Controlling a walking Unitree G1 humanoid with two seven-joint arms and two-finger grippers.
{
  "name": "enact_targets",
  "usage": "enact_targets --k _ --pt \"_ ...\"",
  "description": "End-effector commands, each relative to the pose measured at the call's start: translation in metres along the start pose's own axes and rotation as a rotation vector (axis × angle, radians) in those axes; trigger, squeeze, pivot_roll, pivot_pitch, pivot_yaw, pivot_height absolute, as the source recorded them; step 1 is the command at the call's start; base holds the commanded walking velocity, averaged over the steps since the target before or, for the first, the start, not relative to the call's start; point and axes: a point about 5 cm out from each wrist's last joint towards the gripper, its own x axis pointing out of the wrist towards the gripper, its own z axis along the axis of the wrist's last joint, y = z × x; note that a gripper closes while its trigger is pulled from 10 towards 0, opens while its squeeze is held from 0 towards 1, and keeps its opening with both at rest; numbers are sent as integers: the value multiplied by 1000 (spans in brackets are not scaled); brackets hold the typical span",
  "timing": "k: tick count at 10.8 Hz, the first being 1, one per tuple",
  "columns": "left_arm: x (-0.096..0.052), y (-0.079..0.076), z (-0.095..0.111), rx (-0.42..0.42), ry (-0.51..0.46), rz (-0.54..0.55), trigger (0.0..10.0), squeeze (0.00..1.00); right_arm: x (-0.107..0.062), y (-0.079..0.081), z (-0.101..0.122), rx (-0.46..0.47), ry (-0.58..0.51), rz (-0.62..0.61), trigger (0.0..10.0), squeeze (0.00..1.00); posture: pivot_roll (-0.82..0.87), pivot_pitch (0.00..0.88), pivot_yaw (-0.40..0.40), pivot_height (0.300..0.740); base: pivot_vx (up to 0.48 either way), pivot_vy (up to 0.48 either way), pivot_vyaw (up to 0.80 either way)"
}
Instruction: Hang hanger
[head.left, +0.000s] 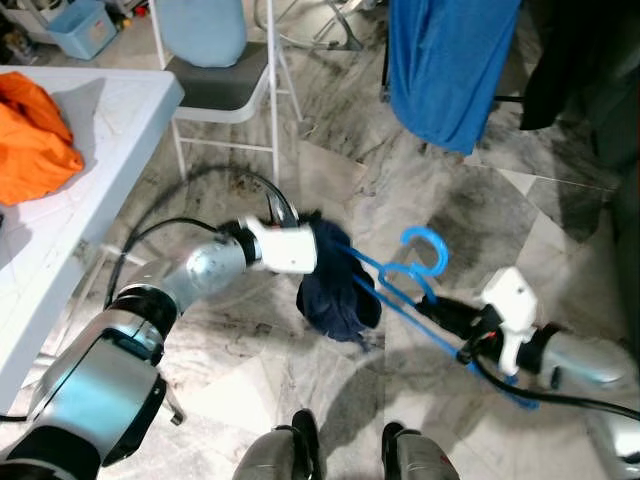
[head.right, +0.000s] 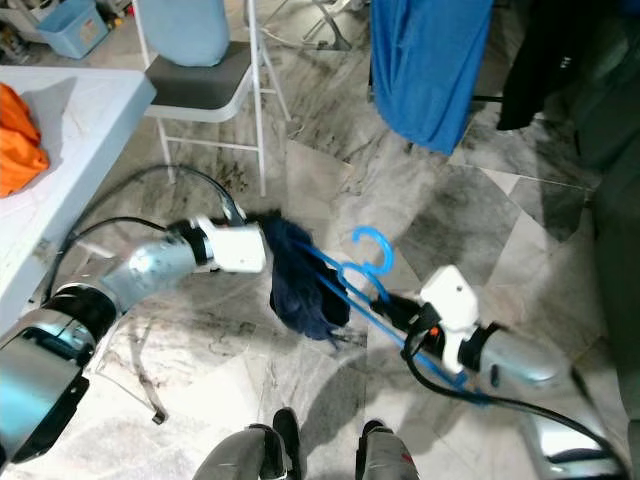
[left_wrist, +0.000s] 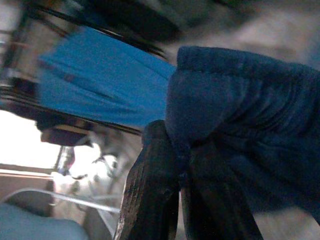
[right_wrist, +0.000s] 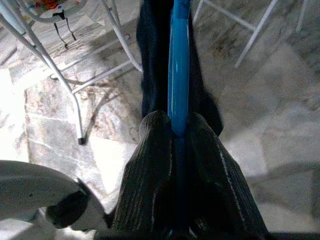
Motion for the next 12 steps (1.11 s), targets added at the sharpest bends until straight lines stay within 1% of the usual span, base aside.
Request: enact_targets --k 1,2,3,4,5,6,7,8,9,10,11,12 --pt "-4 11 2 -16 -32 54 10000 0 3 4 -4 -4 8 19 10000 0 -61 267 146 740 0 0 0" --pt "-3 29 10 -50 -91 154 10000 0 6 3 -13 34 29 4 10000 0 -53 266 139 740 0 0 0" --pt "-2 41 16 -78 -132 206 10000 0 8 -2 -22 87 30 -42 10000 0 -51 264 138 740 0 0 0" --pt "-2 47 23 -78 -174 214 10000 0 10 -15 -23 209 -64 -151 10000 0 -49 262 137 740 0 0 0" --pt "0 51 32 -100 -224 221 10000 0 7 -35 -25 314 -130 -325 10000 0 -43 259 141 740 0 0 0" --pt "-1 48 38 -96 -263 194 10000 0 2 -50 -29 376 -158 -450 10000 0 -41 258 144 740 0 0 0" --pt "-1 44 41 -127 -285 179 10000 0 -8 -66 -35 444 -176 -598 10000 0 -41 257 147 740 0 0 0" --pt "-1 31 42 -165 -287 143 10000 0 -20 -83 -29 521 -262 -731 10000 0 -40 255 148 740 0 0 0" --pt "1 18 45 -200 -300 123 10000 0 -25 -91 -23 568 -333 -785 10000 0 -40 256 149 740 0 0 0" --pt "6 -4 54 -223 -326 74 10000 0 -23 -96 -10 606 -421 -805 10000 0 -41 255 149 740 0 0 0" --pt "11 -26 64 -277 -350 22 10000 0 -17 -99 5 695 -542 -800 10000 0 -44 255 148 740 0 0 0" --pt "14 -48 69 -344 -349 -44 10000 0 -11 -102 19 782 -644 -821 10000 0 -48 255 147 740 0 0 0"
